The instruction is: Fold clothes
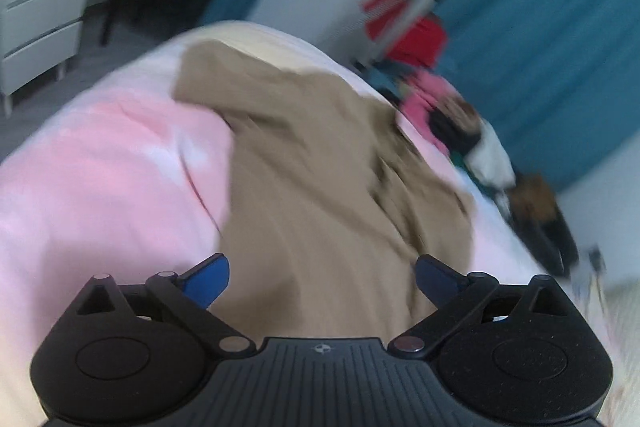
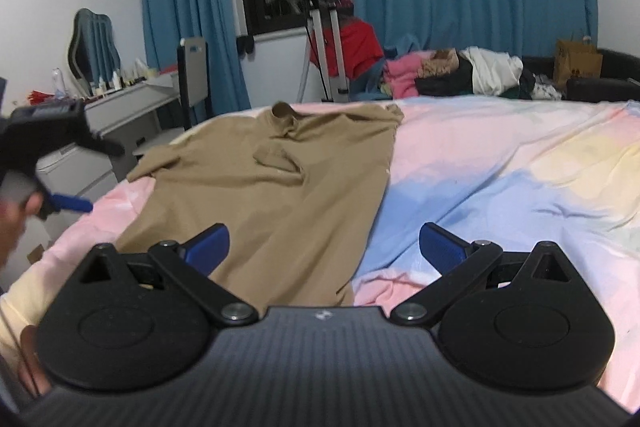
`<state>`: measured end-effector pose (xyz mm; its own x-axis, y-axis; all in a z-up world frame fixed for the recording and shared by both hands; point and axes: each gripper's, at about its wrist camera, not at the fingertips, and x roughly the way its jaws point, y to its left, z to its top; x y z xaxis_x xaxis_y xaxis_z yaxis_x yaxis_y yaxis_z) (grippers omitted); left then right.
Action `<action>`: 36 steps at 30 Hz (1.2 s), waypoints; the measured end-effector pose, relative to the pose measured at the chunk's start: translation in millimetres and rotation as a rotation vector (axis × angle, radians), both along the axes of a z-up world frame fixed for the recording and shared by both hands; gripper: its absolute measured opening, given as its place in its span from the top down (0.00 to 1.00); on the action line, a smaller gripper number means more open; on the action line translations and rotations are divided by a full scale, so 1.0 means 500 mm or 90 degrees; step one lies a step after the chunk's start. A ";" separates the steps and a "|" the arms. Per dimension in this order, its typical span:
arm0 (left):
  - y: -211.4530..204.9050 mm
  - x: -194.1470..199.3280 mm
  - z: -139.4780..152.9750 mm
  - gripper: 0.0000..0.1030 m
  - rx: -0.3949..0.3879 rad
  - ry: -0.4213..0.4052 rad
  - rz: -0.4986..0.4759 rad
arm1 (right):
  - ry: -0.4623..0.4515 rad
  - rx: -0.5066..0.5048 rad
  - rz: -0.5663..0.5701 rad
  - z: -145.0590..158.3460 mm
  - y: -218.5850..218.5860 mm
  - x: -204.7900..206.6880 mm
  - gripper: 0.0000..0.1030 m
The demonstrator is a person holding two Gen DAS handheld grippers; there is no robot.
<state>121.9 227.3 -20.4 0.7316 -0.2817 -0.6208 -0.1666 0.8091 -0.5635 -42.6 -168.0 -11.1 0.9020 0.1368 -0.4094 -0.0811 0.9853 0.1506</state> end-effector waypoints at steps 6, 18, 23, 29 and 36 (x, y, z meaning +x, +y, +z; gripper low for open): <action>0.131 0.192 -0.043 0.08 0.108 -0.036 0.095 | 0.007 -0.008 -0.024 -0.030 0.003 0.073 0.00; 0.246 0.448 -0.166 0.20 0.136 -0.063 0.129 | 0.055 0.009 -0.014 -0.109 0.010 0.208 0.00; 0.183 0.474 -0.158 0.65 0.218 -0.067 0.083 | 0.071 0.035 -0.026 -0.121 -0.008 0.228 0.00; 0.059 0.452 -0.053 0.93 0.335 -0.122 0.061 | 0.047 0.053 -0.056 -0.101 -0.031 0.205 0.00; -0.210 0.408 0.098 0.93 0.439 -0.189 -0.058 | 0.024 0.039 -0.082 -0.073 -0.043 0.168 0.00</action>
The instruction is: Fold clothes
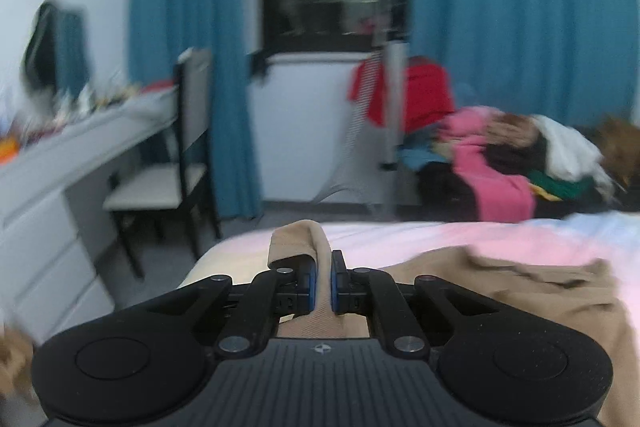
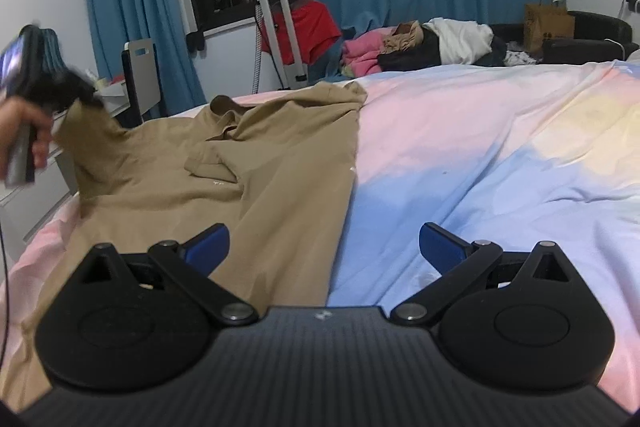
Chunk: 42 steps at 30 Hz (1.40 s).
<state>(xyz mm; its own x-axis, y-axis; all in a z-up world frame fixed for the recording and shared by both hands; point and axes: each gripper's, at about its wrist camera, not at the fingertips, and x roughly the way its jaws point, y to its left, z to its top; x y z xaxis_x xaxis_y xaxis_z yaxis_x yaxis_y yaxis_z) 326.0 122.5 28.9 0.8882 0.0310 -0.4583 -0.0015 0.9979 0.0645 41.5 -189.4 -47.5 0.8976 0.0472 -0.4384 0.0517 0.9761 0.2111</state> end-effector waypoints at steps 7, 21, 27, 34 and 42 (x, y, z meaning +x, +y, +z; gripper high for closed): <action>-0.328 -0.028 0.027 0.93 0.086 0.032 -0.119 | -0.010 0.024 -0.034 0.008 -0.035 -0.012 0.00; -0.439 -0.067 -0.149 0.36 0.033 0.070 -0.201 | -0.003 0.106 -0.063 -0.024 -0.095 0.015 0.00; -0.371 -0.279 -0.081 0.25 0.035 0.001 -0.213 | -0.019 0.119 -0.054 -0.020 -0.098 0.010 0.00; -0.231 -0.532 -0.047 0.19 -0.041 0.011 -0.115 | -0.065 0.132 0.008 0.014 -0.077 -0.036 0.00; -0.148 -0.671 -0.061 0.18 -0.060 0.015 -0.065 | -0.054 0.143 0.089 0.040 -0.032 -0.101 0.02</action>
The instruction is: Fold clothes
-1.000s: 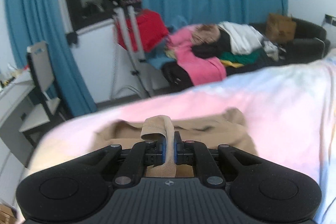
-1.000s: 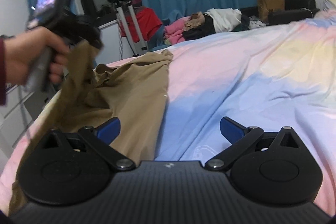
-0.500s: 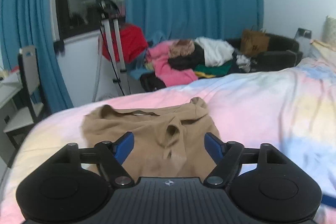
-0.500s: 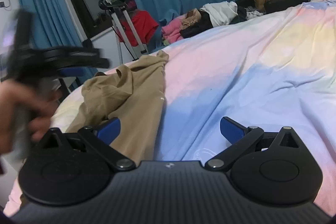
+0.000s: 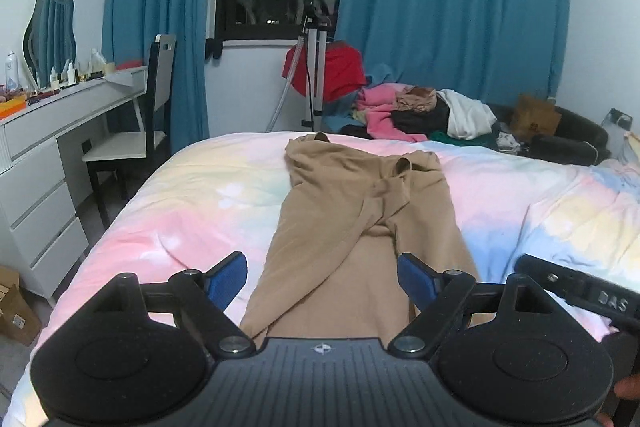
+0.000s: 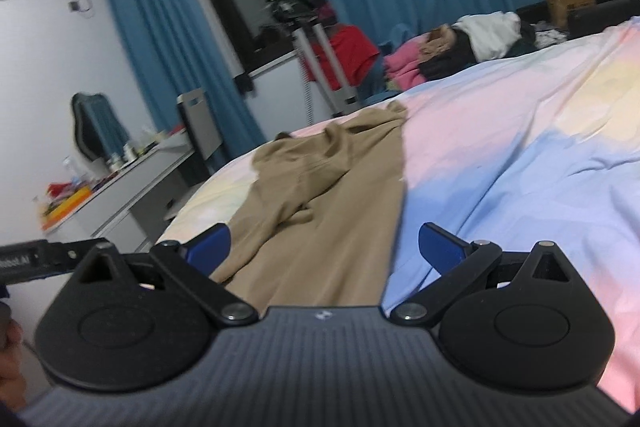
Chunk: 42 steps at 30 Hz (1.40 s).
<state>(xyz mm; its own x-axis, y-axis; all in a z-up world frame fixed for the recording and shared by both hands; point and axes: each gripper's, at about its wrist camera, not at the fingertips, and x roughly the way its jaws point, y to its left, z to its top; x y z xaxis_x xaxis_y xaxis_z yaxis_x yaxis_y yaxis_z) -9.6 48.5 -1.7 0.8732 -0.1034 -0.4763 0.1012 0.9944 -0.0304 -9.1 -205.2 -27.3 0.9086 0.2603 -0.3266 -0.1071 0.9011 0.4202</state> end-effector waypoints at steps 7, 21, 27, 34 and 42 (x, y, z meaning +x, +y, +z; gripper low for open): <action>0.065 -0.001 -0.015 0.15 -0.121 -0.013 -0.058 | 0.046 -0.046 0.046 0.033 0.073 0.091 0.29; 0.222 0.072 -0.075 0.15 -0.195 0.044 0.104 | 0.158 -0.113 -0.013 -0.078 0.269 0.447 0.44; 0.236 0.089 -0.088 0.15 -0.231 0.077 0.105 | 0.142 -0.132 -0.032 -0.084 0.256 0.440 0.91; 0.215 0.102 -0.097 0.14 -0.216 0.075 0.097 | 0.085 -0.093 -0.086 -0.064 0.197 0.392 0.94; 0.168 0.150 -0.121 0.15 -0.190 0.099 0.069 | 0.135 -0.102 -0.064 -0.062 0.186 0.377 0.92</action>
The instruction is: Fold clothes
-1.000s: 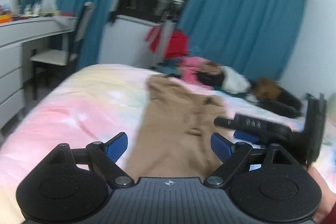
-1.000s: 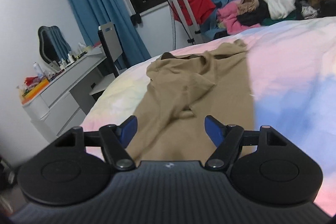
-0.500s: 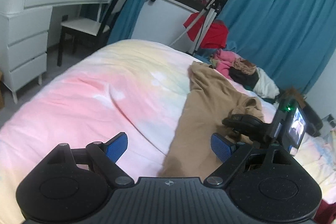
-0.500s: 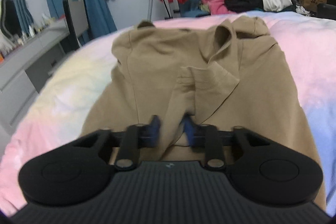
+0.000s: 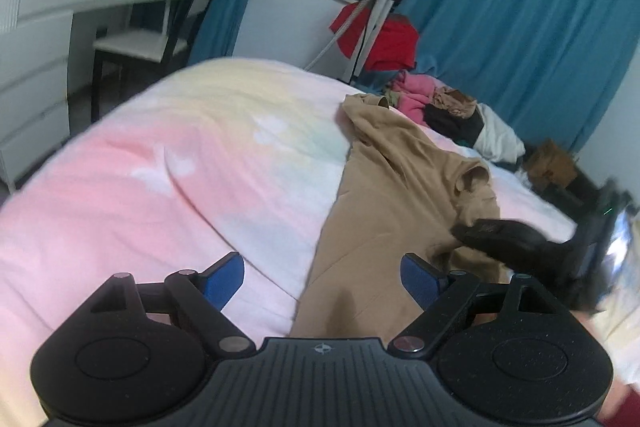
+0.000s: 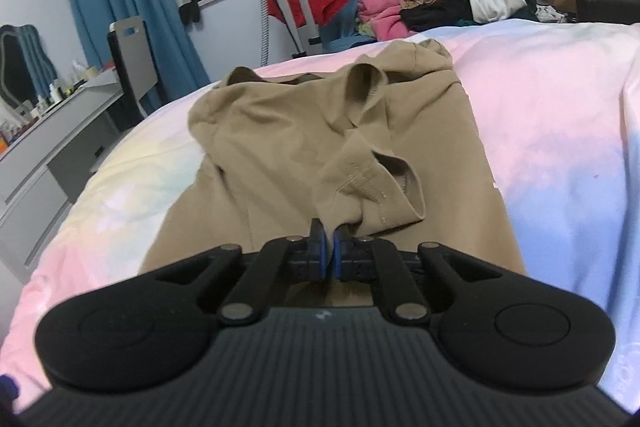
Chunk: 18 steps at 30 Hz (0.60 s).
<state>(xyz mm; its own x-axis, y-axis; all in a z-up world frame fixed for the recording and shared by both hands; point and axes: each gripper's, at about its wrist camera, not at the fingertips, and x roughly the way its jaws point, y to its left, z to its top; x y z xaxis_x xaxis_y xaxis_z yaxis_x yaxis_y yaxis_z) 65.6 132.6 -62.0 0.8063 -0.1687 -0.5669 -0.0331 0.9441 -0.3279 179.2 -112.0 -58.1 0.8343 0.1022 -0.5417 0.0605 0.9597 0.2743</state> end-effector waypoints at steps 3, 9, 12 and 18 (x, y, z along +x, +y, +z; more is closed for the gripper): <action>-0.006 -0.008 0.003 0.15 0.005 -0.004 -0.012 | -0.011 -0.007 0.020 0.034 -0.007 -0.040 0.91; -0.019 -0.017 0.002 0.15 0.012 0.027 -0.035 | -0.027 -0.001 0.046 0.093 -0.065 -0.176 0.89; -0.027 -0.028 -0.002 0.15 0.027 0.053 -0.042 | -0.025 0.000 0.044 0.106 -0.094 -0.249 0.69; -0.038 -0.062 0.002 0.14 0.073 0.091 -0.040 | -0.054 0.060 0.062 0.114 -0.137 -0.361 0.01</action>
